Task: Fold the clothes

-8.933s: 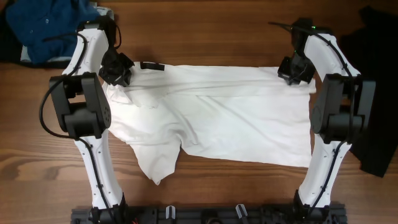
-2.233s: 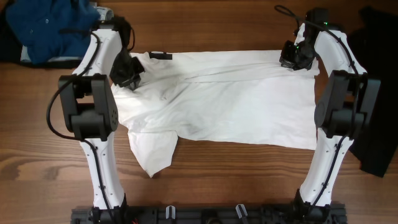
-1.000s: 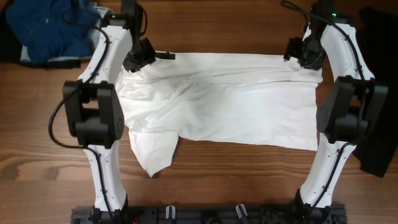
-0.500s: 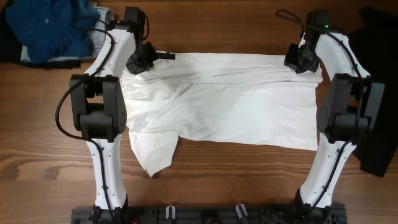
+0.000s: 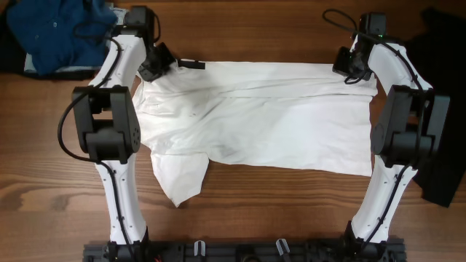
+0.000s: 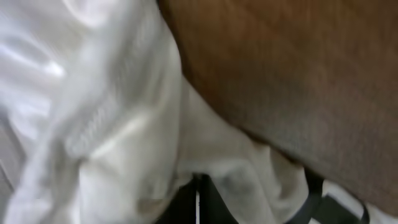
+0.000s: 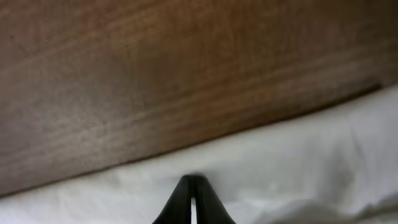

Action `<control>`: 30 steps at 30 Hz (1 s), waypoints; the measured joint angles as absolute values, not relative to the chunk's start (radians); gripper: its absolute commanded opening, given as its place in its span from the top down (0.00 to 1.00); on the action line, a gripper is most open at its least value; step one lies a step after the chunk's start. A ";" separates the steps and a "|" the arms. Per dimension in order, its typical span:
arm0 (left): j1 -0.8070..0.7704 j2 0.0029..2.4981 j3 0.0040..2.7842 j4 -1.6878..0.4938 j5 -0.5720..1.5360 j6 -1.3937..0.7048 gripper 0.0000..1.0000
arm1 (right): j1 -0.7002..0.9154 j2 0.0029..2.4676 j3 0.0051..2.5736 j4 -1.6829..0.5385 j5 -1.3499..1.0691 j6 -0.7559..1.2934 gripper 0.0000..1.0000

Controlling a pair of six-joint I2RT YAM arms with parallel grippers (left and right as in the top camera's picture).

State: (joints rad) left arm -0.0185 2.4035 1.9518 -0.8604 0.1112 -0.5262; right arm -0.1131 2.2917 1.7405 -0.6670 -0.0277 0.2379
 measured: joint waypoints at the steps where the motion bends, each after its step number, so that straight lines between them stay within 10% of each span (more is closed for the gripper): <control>1: -0.013 2.405 1.952 -0.847 0.113 -0.527 0.94 | -0.113 2.293 1.740 -0.658 -0.028 0.238 0.96; 20: 0.086 2.422 1.954 -0.718 0.133 -0.529 0.94 | -0.144 2.306 1.739 -0.583 -0.025 0.237 0.91; 30: 0.170 2.421 1.956 -0.687 0.138 -0.529 0.70 | -0.153 2.317 1.953 -0.765 0.002 0.176 0.73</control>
State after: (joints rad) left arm 0.1699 2.4214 1.9564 -0.6872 0.1375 -0.5293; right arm -0.1532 2.3173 1.9533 -0.7650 0.0025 0.1757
